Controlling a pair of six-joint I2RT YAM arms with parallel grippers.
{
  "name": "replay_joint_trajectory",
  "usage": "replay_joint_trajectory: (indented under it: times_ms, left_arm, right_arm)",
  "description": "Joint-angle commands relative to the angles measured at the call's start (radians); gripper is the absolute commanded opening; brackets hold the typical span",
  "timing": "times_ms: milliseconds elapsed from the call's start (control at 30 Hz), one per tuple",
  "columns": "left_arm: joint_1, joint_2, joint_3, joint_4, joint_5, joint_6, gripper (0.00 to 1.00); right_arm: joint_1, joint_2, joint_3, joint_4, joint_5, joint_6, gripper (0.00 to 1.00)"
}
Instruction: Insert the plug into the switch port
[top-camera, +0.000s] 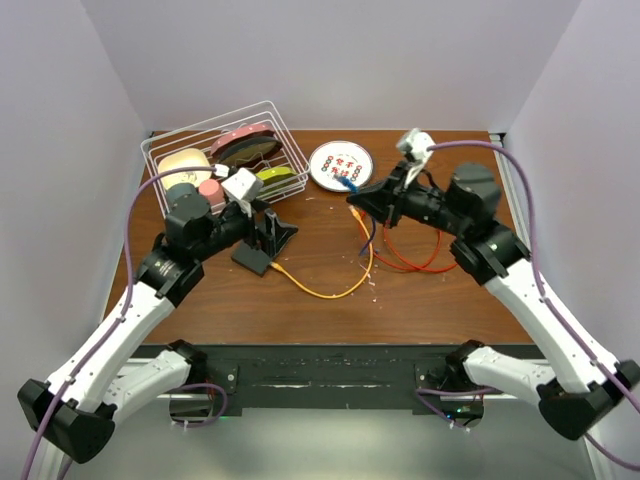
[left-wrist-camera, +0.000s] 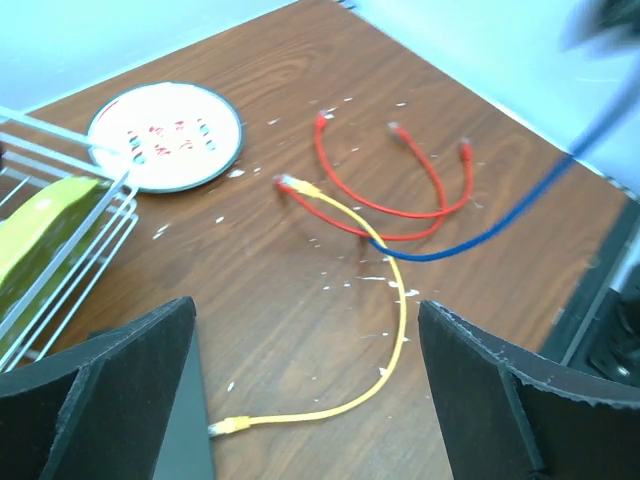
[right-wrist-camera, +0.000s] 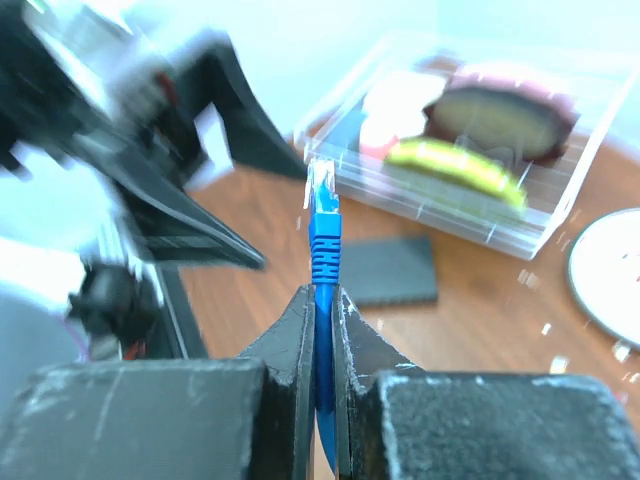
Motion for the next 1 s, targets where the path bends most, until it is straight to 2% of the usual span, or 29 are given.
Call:
replay_joint_trajectory:
  times_ms: [0,333,433,567,733,767,867,967]
  left_arm:
    - [-0.001,0.060,-0.003,-0.011,-0.108,-0.033,0.99]
    - [0.001,0.102,-0.017,-0.014,-0.263,-0.081,1.00]
    - [0.002,0.108,-0.021,0.009,-0.255,-0.088,1.00]
    - [0.008,0.125,-0.008,0.015,-0.243,-0.093,0.99]
    - [0.028,0.130,-0.023,0.076,-0.176,-0.094,0.99]
    - [0.043,0.136,-0.026,0.090,-0.150,-0.094,0.98]
    - [0.071,0.139,-0.057,0.168,0.009,-0.098,0.97]
    - [0.099,0.142,-0.101,0.275,0.144,-0.101,0.96]
  right_arm:
    - [-0.003,-0.111,0.069,0.153,0.133,0.087,0.00]
    - [-0.003,-0.235,0.149,0.098,0.342,0.075,0.00]
    - [-0.003,-0.231,0.168,0.052,0.338,0.043,0.00]
    - [-0.005,-0.089,0.190,-0.052,0.198,0.002,0.00]
    - [-0.005,0.082,0.095,-0.089,-0.047,-0.011,0.00]
    - [-0.005,0.111,0.058,-0.063,-0.139,-0.003,0.00]
    - [-0.005,0.192,0.001,-0.016,-0.288,0.012,0.00]
    - [-0.003,0.254,-0.028,-0.015,-0.363,-0.009,0.00]
